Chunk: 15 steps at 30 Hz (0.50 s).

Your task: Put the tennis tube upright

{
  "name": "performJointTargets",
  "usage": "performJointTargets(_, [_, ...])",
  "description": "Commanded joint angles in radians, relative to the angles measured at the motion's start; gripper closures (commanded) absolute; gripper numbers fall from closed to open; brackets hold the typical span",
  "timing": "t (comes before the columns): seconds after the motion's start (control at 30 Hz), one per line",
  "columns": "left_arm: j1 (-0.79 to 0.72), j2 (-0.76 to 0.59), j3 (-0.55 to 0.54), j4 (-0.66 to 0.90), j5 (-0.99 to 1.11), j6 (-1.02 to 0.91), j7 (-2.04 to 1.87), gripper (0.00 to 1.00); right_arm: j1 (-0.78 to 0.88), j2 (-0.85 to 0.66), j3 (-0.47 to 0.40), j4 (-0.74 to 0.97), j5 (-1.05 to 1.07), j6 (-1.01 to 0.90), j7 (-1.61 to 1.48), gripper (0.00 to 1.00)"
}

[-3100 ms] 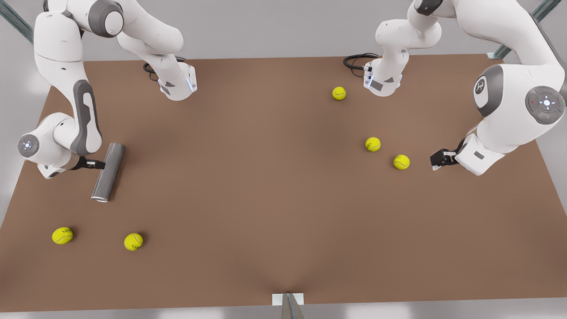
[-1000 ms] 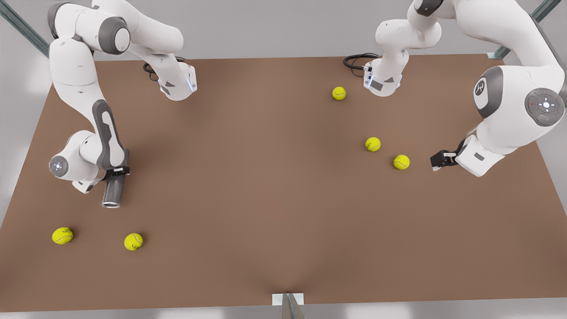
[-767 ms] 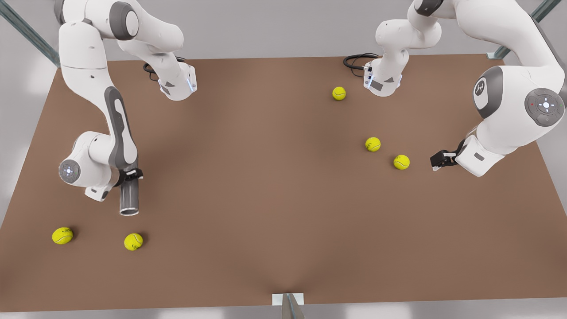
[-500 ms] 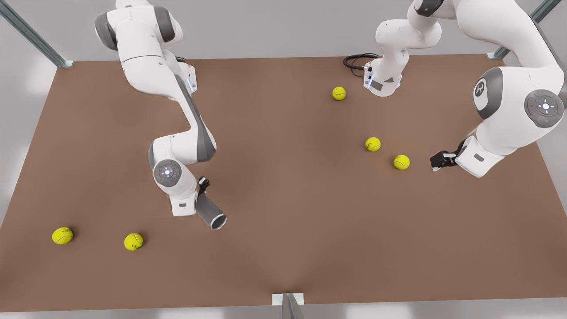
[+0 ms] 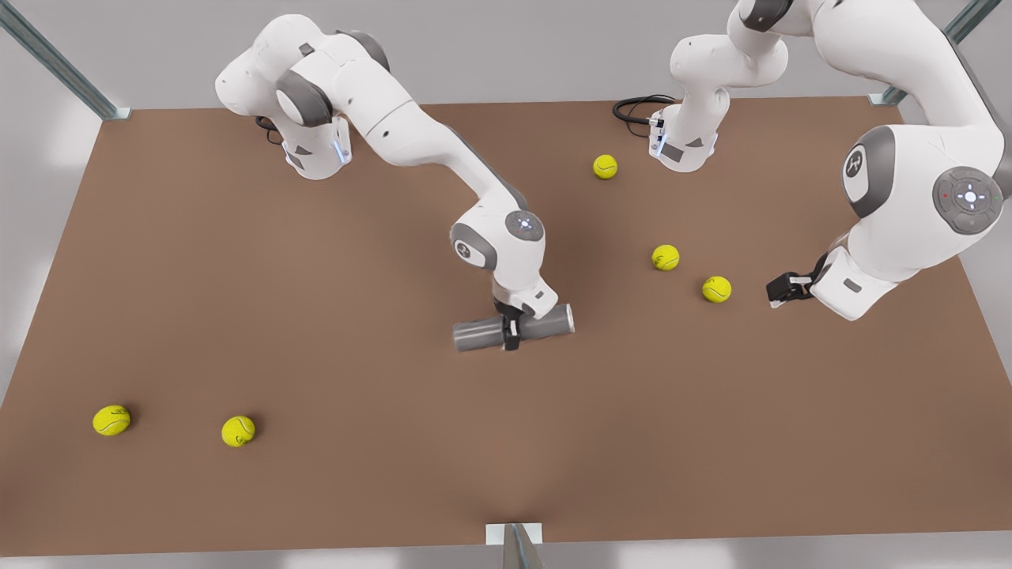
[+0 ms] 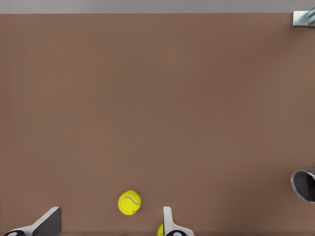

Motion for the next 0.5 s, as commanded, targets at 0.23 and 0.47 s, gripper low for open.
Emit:
performJointTargets(0.23, [0.000, 0.007, 0.000, 0.001, 0.001, 0.005, -0.004, 0.00, 0.009, 0.074, -0.009, 0.011, -0.023, 0.074, 0.013, 0.30])
performJointTargets(0.47, [0.000, 0.007, 0.000, 0.001, 0.000, 0.004, -0.004, 0.00, 0.007, 0.133, -0.061, 0.066, -0.023, 0.082, 0.016, 0.30])
